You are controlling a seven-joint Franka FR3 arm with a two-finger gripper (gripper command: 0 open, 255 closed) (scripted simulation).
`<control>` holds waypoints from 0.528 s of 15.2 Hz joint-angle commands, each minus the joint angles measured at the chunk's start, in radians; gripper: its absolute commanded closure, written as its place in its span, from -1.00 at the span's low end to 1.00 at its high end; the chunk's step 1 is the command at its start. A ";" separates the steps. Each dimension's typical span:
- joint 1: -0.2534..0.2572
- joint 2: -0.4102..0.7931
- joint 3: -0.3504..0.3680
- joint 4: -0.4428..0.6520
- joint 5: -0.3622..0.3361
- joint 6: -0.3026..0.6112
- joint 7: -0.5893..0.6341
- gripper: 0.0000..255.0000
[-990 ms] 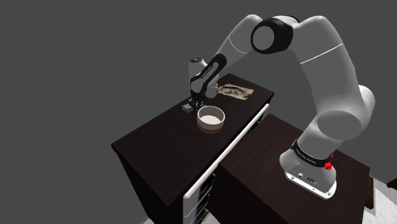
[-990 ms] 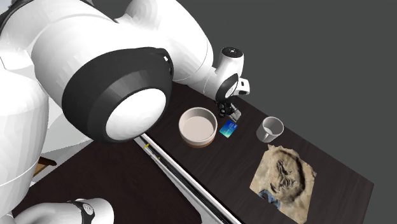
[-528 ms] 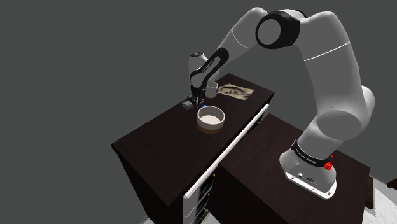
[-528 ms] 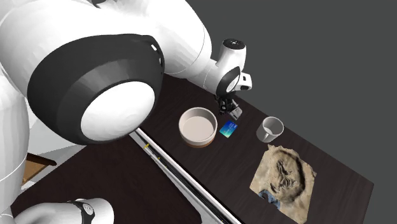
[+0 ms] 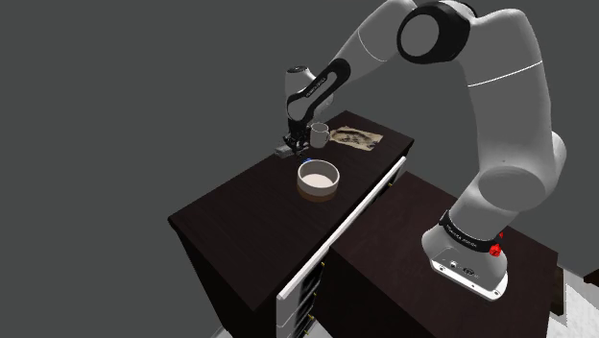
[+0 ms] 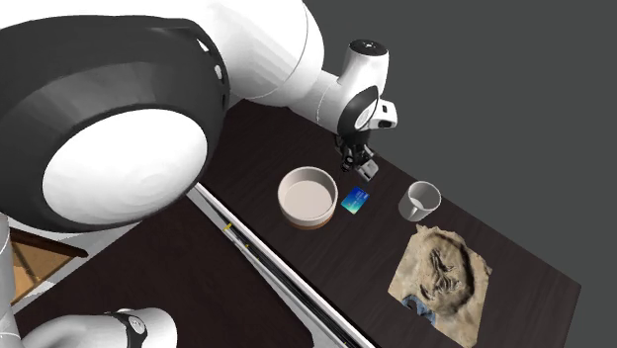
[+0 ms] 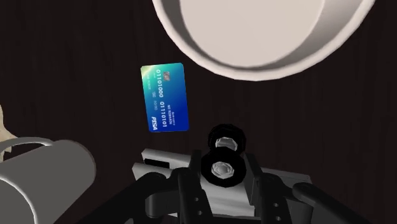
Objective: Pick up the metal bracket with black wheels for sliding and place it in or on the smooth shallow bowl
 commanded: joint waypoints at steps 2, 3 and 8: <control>-0.002 -0.032 0.003 -0.008 0.004 -0.023 -0.004 1.00; -0.003 -0.042 0.004 -0.010 0.005 -0.032 -0.005 1.00; -0.006 -0.092 0.010 -0.016 0.012 -0.076 -0.012 1.00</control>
